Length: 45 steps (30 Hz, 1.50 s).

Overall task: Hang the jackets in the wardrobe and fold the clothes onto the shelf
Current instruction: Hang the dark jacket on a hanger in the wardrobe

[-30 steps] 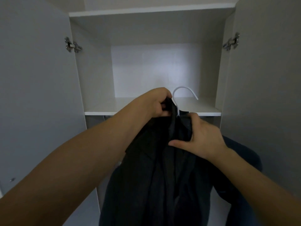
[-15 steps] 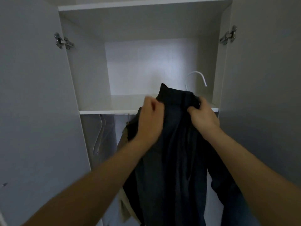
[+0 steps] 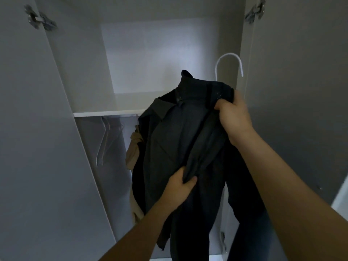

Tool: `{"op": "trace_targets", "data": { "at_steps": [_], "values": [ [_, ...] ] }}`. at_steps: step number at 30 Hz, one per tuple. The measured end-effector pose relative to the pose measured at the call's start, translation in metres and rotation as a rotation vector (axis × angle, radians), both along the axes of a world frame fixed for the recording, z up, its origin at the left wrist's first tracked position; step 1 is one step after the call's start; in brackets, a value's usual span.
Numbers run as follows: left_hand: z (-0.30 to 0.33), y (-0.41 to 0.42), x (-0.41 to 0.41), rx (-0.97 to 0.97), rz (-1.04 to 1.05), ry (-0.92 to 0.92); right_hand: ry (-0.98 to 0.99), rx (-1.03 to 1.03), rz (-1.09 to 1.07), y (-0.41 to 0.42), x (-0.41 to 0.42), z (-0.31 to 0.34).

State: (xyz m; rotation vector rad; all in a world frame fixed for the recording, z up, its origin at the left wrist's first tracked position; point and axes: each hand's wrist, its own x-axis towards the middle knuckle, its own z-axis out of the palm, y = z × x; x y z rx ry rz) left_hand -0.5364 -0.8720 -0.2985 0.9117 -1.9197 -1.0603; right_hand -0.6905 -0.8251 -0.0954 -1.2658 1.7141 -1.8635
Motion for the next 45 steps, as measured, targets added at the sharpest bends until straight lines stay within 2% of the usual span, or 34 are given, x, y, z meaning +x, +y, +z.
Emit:
{"op": "trace_targets", "data": {
  "at_steps": [3,6,10,14,16,18,20,22,24,27,31,34,37,42,44,45],
  "values": [
    [-0.025,-0.004,0.024,-0.036,0.155,-0.149,0.031,0.001,-0.041,0.010,-0.005,-0.010],
    [-0.053,-0.003,0.046,0.056,0.358,-0.301,0.072,0.036,-0.077,0.017,-0.006,-0.026],
    [-0.062,-0.005,0.071,0.128,0.574,-0.260,0.140,0.105,-0.142,0.026,-0.012,-0.061],
    [-0.043,-0.005,0.088,-0.009,0.657,-0.168,0.323,0.096,-0.309,0.037,-0.023,-0.105],
    [-0.023,-0.003,0.092,-0.134,0.653,-0.115,0.471,0.095,-0.265,0.046,-0.025,-0.122],
    [0.001,-0.003,0.094,-0.386,0.592,-0.185,0.630,0.177,-0.209,0.052,-0.024,-0.141],
    [0.029,-0.003,0.090,-0.638,0.459,-0.296,0.699,0.262,-0.162,0.054,-0.026,-0.160],
    [0.052,-0.001,0.080,-0.797,0.303,-0.432,0.634,0.301,-0.062,0.056,-0.024,-0.176],
    [0.068,0.003,0.066,-0.851,0.179,-0.540,0.390,0.327,0.116,0.060,-0.020,-0.186],
    [0.077,0.007,0.047,-0.771,0.054,-0.547,0.095,0.378,0.357,0.068,-0.007,-0.196],
    [0.077,0.013,0.029,-0.633,-0.120,-0.498,0.184,0.422,0.445,0.067,0.009,-0.218],
    [0.067,0.015,0.026,-0.553,-0.176,-0.493,0.171,0.363,0.279,0.060,0.015,-0.229],
    [0.038,0.009,0.042,-0.410,-0.112,-0.509,0.054,0.297,0.114,0.057,0.012,-0.237],
    [-0.059,0.006,0.097,-0.039,0.051,-0.759,-0.222,0.163,-0.016,0.068,0.008,-0.245],
    [-0.080,0.006,0.109,0.064,0.169,-0.709,-0.139,0.172,-0.041,0.075,0.000,-0.247],
    [-0.080,0.002,0.109,0.055,0.218,-0.665,-0.059,0.214,-0.032,0.079,-0.004,-0.248]
  ]
}}
